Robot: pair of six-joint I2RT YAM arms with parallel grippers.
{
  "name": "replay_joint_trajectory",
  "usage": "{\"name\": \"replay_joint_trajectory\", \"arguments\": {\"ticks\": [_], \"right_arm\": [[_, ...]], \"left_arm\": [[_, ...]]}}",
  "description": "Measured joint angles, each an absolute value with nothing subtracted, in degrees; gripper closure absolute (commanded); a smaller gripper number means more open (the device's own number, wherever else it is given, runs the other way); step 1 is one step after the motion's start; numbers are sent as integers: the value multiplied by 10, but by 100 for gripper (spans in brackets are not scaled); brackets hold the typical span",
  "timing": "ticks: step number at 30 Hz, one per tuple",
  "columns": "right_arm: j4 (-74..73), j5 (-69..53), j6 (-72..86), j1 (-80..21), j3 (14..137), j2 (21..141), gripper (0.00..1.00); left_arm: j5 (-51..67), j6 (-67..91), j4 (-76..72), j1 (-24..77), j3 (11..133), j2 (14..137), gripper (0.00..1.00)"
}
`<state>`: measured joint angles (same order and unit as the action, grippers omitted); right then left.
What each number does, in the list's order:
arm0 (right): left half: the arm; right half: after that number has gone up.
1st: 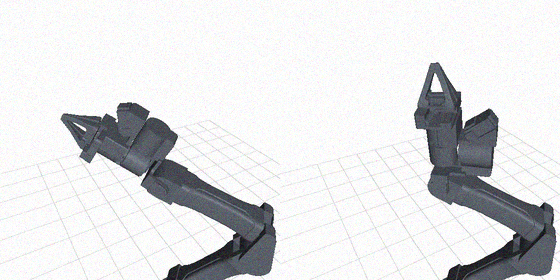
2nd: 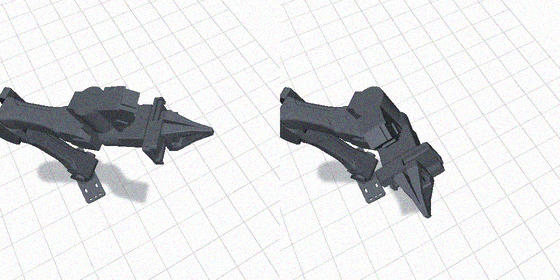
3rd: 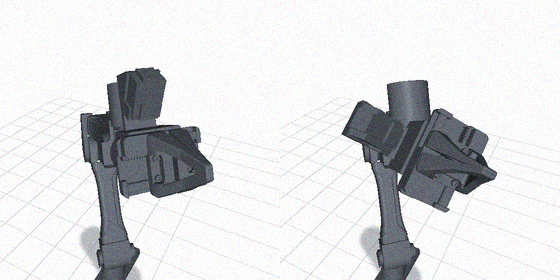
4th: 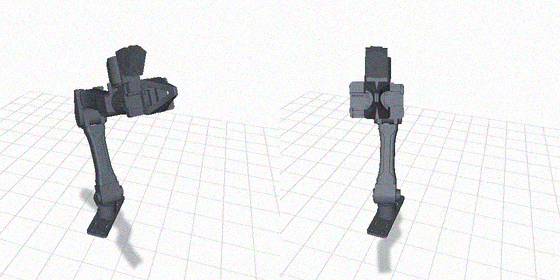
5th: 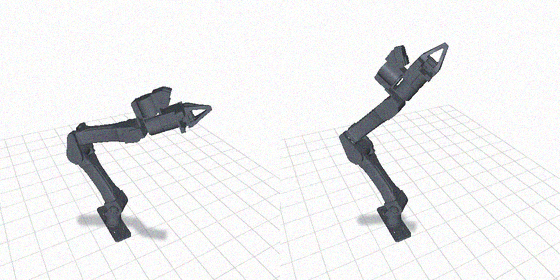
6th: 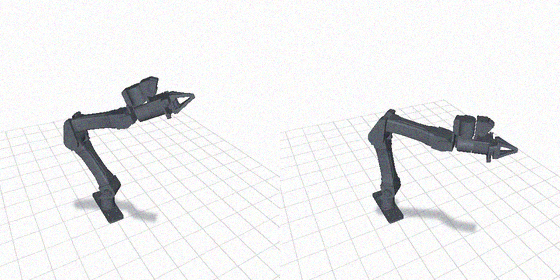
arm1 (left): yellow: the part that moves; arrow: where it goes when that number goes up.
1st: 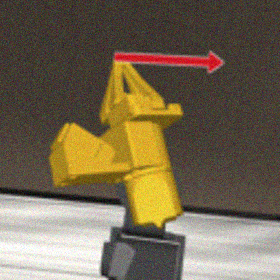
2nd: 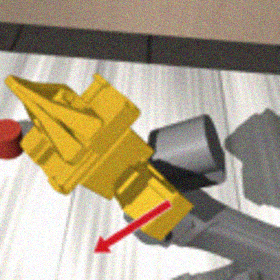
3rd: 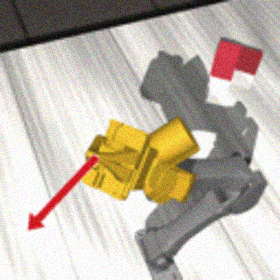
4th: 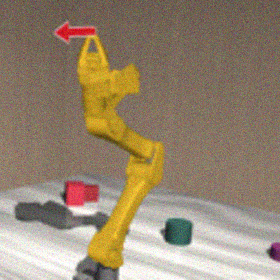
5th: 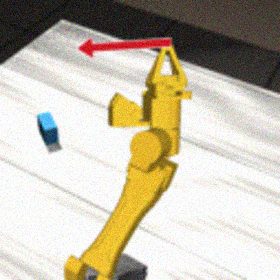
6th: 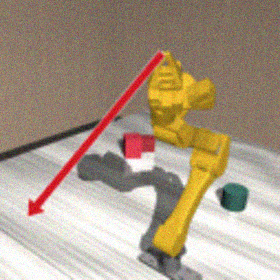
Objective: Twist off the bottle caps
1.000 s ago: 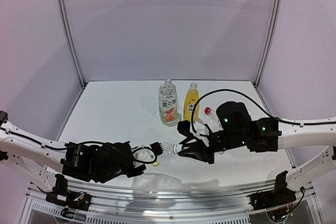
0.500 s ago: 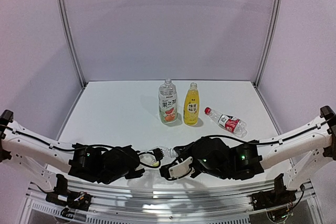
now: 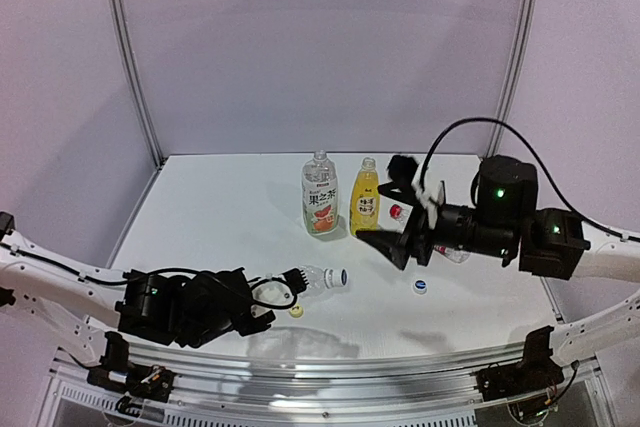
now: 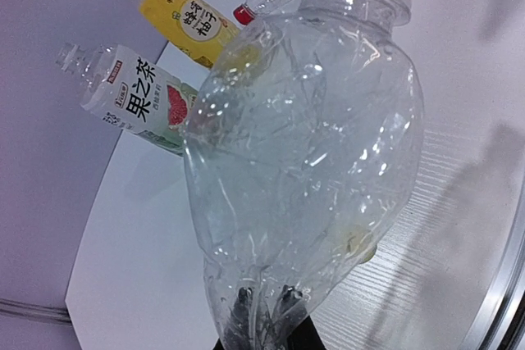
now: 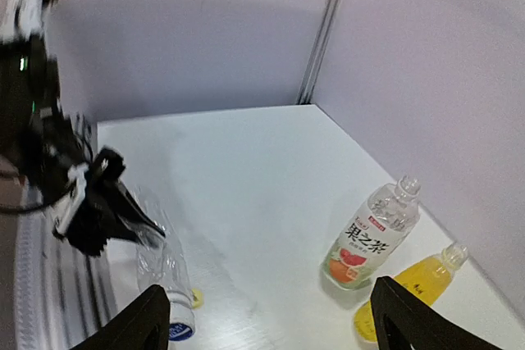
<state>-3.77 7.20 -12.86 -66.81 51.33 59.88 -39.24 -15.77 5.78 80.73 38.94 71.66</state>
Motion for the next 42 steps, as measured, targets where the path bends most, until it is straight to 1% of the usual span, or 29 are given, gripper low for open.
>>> {"name": "replay_joint_trajectory", "arguments": {"ticks": [3,8,11,13,19,25,29,30,31,34,38,42], "right_arm": [[-45,-17,41,-597,519,594,19],[-64,-148,243,-571,504,658,20],[-67,-200,318,-569,495,688,26],[-64,-226,356,-569,495,701,33],[-44,-283,405,-568,497,727,43],[-31,-314,420,-568,502,756,57],[-34,-319,412,-568,512,758,83],[-41,-317,405,-568,518,758,87],[-54,-315,394,-568,525,758,89],[-95,-296,328,-570,547,753,90],[-167,-239,185,-583,586,736,90],[-188,-206,43,-594,585,714,93]], "left_arm": [[-405,-160,50,809,383,702,100],[-421,-173,28,818,373,687,100],[-430,-181,14,825,367,686,100],[-434,-185,8,828,364,686,100],[-440,-188,3,828,364,686,100],[-440,-190,3,830,364,686,100],[-441,-192,3,830,363,686,100],[-442,-192,2,830,363,686,100],[-444,-193,-1,830,363,686,100],[-444,-196,-11,830,363,686,100],[-438,-198,-41,830,365,688,100],[-429,-201,-58,830,372,694,100]]}}
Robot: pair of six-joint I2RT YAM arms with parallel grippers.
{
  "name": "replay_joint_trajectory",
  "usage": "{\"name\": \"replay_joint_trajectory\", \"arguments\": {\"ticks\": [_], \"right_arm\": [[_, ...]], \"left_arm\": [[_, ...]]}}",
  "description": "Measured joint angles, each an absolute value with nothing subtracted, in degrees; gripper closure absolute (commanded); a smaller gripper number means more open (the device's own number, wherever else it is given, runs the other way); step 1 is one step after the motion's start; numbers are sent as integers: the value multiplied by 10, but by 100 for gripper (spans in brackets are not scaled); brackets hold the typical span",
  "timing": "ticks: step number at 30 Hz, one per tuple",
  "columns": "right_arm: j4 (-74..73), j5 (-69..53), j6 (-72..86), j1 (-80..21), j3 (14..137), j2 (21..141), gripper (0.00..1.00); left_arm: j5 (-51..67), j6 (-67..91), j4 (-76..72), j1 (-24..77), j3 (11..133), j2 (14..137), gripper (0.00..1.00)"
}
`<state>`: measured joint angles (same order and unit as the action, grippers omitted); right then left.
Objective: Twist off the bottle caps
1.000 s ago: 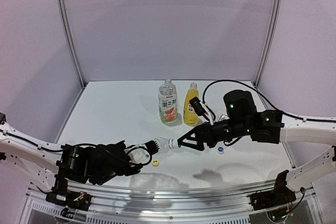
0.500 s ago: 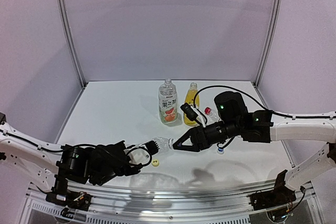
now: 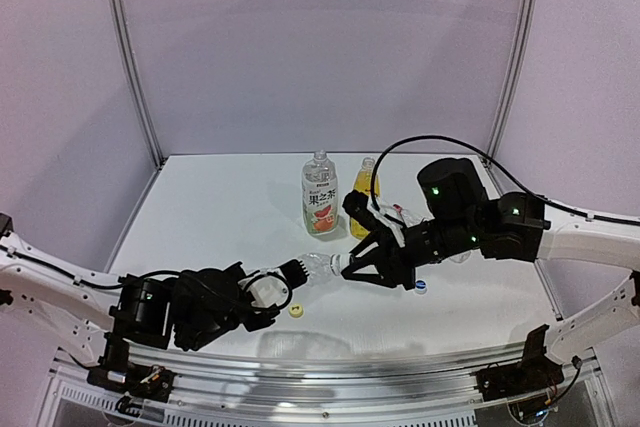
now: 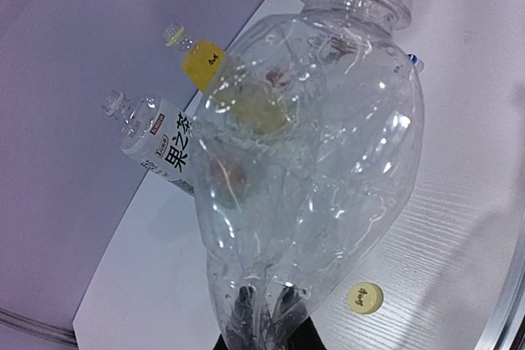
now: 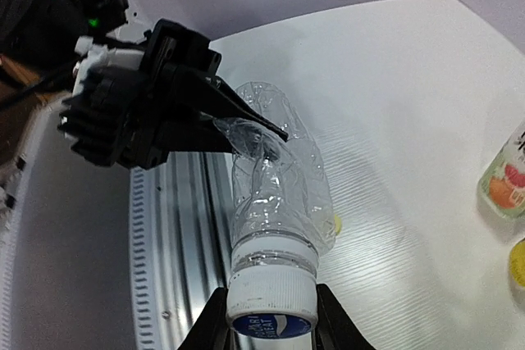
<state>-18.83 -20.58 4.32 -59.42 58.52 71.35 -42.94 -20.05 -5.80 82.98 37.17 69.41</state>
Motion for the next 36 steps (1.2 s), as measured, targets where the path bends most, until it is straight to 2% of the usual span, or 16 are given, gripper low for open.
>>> {"name": "replay_joint_trajectory", "arguments": {"ticks": [1,4,10,13,16,21,25,28,36], "right_arm": [[-192,-194,12,-600,584,711,95],[-203,-124,-86,-632,582,711,88],[-147,100,-320,-714,538,731,94],[-36,211,-458,-738,492,761,95],[138,345,-611,-744,416,782,93],[254,458,-743,-744,353,806,92],[252,475,-732,-747,363,780,92],[182,463,-665,-749,386,738,90],[-96,287,-356,-749,543,620,90]], "left_arm": [[-427,-201,-59,830,372,696,100],[-425,-201,-54,830,372,703,100],[-435,-204,-23,823,372,716,100],[-445,-203,8,815,371,718,100],[-445,-192,24,815,368,714,100],[-434,-185,26,825,368,709,100],[-433,-182,26,827,368,708,100],[-431,-182,26,827,368,706,100],[-446,-141,29,799,367,667,100]]}}
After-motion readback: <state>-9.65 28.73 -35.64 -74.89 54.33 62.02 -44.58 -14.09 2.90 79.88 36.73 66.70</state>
